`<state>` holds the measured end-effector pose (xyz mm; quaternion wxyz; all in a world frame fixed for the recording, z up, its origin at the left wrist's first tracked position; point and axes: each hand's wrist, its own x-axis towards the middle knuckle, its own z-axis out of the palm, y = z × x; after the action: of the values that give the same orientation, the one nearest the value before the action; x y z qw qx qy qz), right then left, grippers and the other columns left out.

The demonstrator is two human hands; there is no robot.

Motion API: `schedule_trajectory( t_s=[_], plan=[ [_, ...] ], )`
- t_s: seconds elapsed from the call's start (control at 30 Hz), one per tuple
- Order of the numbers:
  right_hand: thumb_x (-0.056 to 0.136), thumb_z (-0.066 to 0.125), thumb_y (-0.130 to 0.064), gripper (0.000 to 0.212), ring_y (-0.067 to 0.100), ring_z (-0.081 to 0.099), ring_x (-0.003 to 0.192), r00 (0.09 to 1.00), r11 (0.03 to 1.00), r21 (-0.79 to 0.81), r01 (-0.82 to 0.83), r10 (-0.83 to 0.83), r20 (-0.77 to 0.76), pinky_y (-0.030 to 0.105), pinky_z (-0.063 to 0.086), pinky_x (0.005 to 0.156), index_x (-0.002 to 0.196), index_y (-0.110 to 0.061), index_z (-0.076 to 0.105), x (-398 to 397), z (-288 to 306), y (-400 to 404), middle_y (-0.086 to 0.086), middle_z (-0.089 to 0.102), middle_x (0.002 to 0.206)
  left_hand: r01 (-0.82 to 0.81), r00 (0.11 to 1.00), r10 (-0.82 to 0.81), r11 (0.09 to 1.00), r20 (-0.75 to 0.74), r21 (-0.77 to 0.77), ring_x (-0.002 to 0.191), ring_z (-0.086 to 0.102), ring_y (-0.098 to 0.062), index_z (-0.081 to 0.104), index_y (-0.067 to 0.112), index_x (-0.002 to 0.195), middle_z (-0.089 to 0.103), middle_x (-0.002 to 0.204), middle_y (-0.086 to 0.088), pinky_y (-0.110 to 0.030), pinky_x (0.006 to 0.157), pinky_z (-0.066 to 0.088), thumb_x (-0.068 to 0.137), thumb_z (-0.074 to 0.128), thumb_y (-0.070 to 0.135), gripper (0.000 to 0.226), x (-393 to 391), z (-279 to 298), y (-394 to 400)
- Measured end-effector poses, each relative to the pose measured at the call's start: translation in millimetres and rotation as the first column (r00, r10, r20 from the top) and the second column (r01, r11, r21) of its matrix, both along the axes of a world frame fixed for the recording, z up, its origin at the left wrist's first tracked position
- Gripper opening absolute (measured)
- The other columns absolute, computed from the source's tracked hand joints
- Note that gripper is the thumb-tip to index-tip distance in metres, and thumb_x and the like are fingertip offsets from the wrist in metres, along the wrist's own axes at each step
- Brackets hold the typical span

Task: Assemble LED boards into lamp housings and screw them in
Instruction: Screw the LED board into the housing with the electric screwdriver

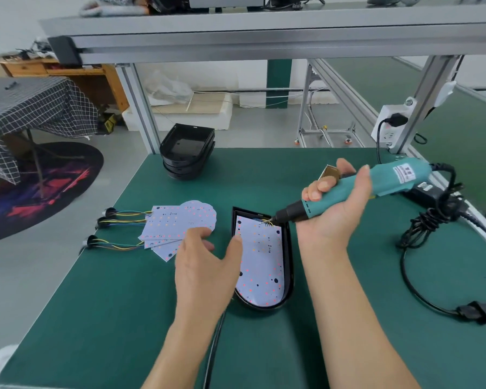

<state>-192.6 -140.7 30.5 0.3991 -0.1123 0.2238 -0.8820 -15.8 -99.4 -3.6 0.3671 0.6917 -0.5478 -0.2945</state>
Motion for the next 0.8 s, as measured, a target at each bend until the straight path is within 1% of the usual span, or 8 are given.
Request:
schedule_trajectory(
  t_s=[0.03,0.1,0.17,0.2,0.27,0.37,0.57,0.8],
  plan=[
    [0.102,0.054,-0.044,0.028,0.014,0.040,0.046,1.000,1.000,0.018,0.001,-0.001,-0.018,0.025,0.036,0.049,0.098,-0.019,0.065,4,-2,-4,-0.001,0.048,0.059,0.046,0.999,-0.048,0.994,0.022,0.104,0.105,0.058,-0.018,0.054,0.024,0.128,0.061,0.101,0.011,-0.033,0.086,0.042,0.087,0.068,0.057,0.054,1,-3,-6],
    [0.102,0.055,-0.042,0.028,0.016,0.040,0.046,0.999,0.999,0.054,0.006,-0.004,-0.050,0.025,0.036,0.048,0.096,-0.018,0.068,15,-2,-10,0.002,0.048,0.058,0.138,0.989,-0.147,0.963,0.020,0.232,0.102,0.061,-0.018,0.060,0.022,0.117,0.066,0.101,0.007,-0.031,0.081,0.043,0.088,0.068,0.054,0.045,-2,-6,-15],
    [0.100,0.057,-0.042,0.028,0.018,0.041,0.045,0.996,0.997,0.076,0.014,-0.008,-0.085,0.025,0.036,0.049,0.095,-0.017,0.070,21,-4,-16,0.004,0.048,0.057,0.189,0.982,-0.190,0.951,-0.021,0.245,0.087,0.063,-0.018,0.060,0.020,0.092,0.066,0.090,0.005,-0.030,0.068,0.043,0.087,0.069,0.048,0.029,-6,-10,-22],
    [0.098,0.058,-0.041,0.028,0.019,0.041,0.045,0.994,0.996,0.088,0.029,-0.019,-0.112,0.026,0.036,0.048,0.095,-0.016,0.070,24,-4,-17,0.004,0.049,0.056,0.208,0.978,-0.201,0.950,-0.051,0.234,0.075,0.060,-0.018,0.057,0.018,0.082,0.063,0.080,0.005,-0.028,0.061,0.042,0.087,0.070,0.043,0.029,-7,-11,-25],
    [0.097,0.059,-0.040,0.027,0.021,0.041,0.044,0.987,0.994,0.100,0.040,-0.024,-0.157,0.026,0.037,0.048,0.096,-0.015,0.070,29,-7,-20,0.006,0.050,0.056,0.233,0.972,-0.223,0.949,-0.073,0.211,0.058,0.050,-0.016,0.051,0.016,0.073,0.056,0.067,0.005,-0.023,0.051,0.038,0.087,0.069,0.034,0.029,-8,-12,-28],
    [0.095,0.061,-0.040,0.026,0.022,0.041,0.044,0.978,0.994,0.101,0.053,-0.031,-0.206,0.029,0.037,0.049,0.096,-0.016,0.071,33,-10,-22,0.009,0.050,0.057,0.251,0.968,-0.243,0.949,-0.065,0.191,0.047,0.042,-0.011,0.051,0.016,0.072,0.053,0.063,0.006,-0.014,0.040,0.030,0.087,0.068,0.029,0.026,-9,-12,-28],
    [0.087,0.065,-0.047,0.030,0.023,0.041,0.043,0.972,0.996,0.074,0.059,-0.040,-0.232,0.029,0.038,0.049,0.093,-0.018,0.073,35,-10,-23,0.009,0.050,0.057,0.254,0.967,-0.253,0.950,-0.032,0.182,0.053,0.044,-0.016,0.050,0.014,0.076,0.054,0.066,0.003,-0.016,0.038,0.030,0.087,0.065,0.029,0.023,-12,-11,-29],
    [0.089,0.065,-0.047,0.032,0.023,0.042,0.043,0.970,0.996,0.066,0.062,-0.045,-0.237,0.029,0.038,0.049,0.095,-0.016,0.072,33,-8,-23,0.009,0.051,0.058,0.238,0.970,-0.241,0.959,0.002,0.156,0.051,0.044,-0.017,0.045,0.016,0.070,0.053,0.062,0.004,-0.014,0.035,0.027,0.084,0.063,0.026,0.025,-16,-10,-28]
  ],
)
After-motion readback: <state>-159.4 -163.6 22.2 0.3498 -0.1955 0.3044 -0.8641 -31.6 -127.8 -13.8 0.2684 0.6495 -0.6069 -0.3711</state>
